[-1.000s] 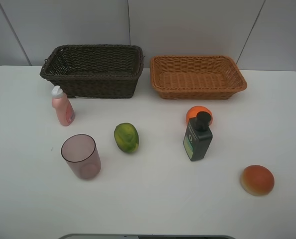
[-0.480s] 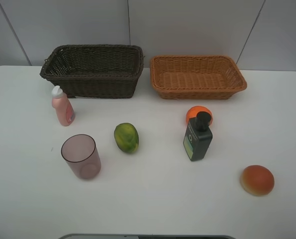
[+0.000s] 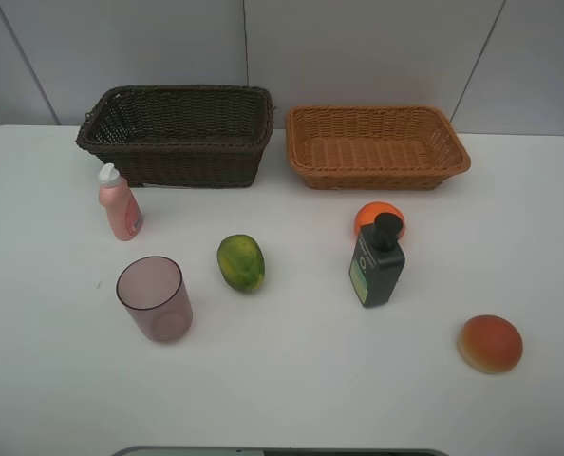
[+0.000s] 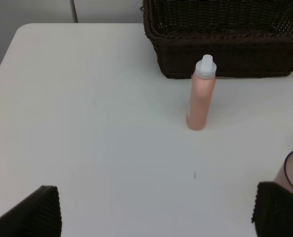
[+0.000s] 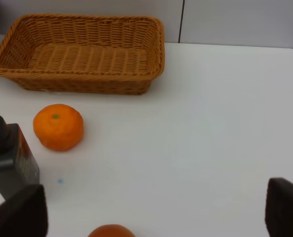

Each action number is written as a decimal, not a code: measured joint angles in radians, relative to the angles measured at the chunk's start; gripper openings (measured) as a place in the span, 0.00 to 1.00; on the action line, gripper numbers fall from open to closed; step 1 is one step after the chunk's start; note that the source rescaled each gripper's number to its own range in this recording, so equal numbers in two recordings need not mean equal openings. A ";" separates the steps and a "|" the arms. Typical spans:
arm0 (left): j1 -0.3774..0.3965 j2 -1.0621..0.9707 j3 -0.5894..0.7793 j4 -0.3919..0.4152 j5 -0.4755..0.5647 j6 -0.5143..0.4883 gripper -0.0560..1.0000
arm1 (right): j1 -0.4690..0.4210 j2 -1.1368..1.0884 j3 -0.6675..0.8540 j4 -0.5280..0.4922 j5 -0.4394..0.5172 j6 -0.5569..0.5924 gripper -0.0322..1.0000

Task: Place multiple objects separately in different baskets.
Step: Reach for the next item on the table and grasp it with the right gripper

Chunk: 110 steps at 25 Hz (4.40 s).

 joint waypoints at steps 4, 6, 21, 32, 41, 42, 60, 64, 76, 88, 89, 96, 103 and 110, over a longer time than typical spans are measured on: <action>0.000 0.000 0.000 0.000 0.000 0.000 1.00 | 0.000 0.000 0.000 0.000 0.000 0.000 0.87; 0.000 0.000 0.000 0.000 0.000 0.000 1.00 | 0.000 0.000 0.000 0.000 0.000 0.000 0.87; 0.000 0.000 0.000 0.000 0.000 0.000 1.00 | 0.000 0.045 -0.038 -0.039 0.001 0.000 0.87; 0.000 0.000 0.000 0.000 0.000 0.000 1.00 | 0.000 0.544 -0.321 -0.049 -0.026 0.000 0.87; 0.000 0.000 0.000 0.000 0.000 0.000 1.00 | 0.012 0.945 -0.360 -0.005 -0.169 0.000 0.87; 0.000 0.000 0.000 0.000 0.000 0.000 1.00 | 0.024 0.981 -0.360 -0.005 -0.173 0.000 0.87; 0.000 0.000 0.000 0.000 0.000 0.000 1.00 | 0.088 1.274 -0.348 0.039 -0.086 0.215 0.87; 0.000 0.000 0.000 0.000 0.000 0.000 1.00 | 0.143 1.274 -0.274 0.038 -0.141 0.310 0.87; 0.000 0.000 0.000 0.000 0.000 0.000 1.00 | 0.173 1.272 -0.071 0.011 -0.286 0.631 0.87; 0.000 0.000 0.000 0.000 0.000 0.000 1.00 | 0.173 1.432 -0.020 -0.046 -0.347 0.794 0.87; 0.000 0.000 0.000 0.000 0.000 0.000 1.00 | 0.173 1.455 -0.020 -0.046 -0.362 0.808 0.87; 0.000 0.000 0.000 0.000 0.000 0.000 1.00 | 0.175 1.554 -0.021 -0.046 -0.448 0.889 0.87; 0.000 0.000 0.000 0.000 0.000 0.000 1.00 | 0.175 1.592 -0.021 -0.046 -0.452 0.915 0.87; 0.000 0.000 0.000 0.000 0.000 0.000 1.00 | 0.198 1.595 -0.021 -0.019 -0.466 0.916 0.87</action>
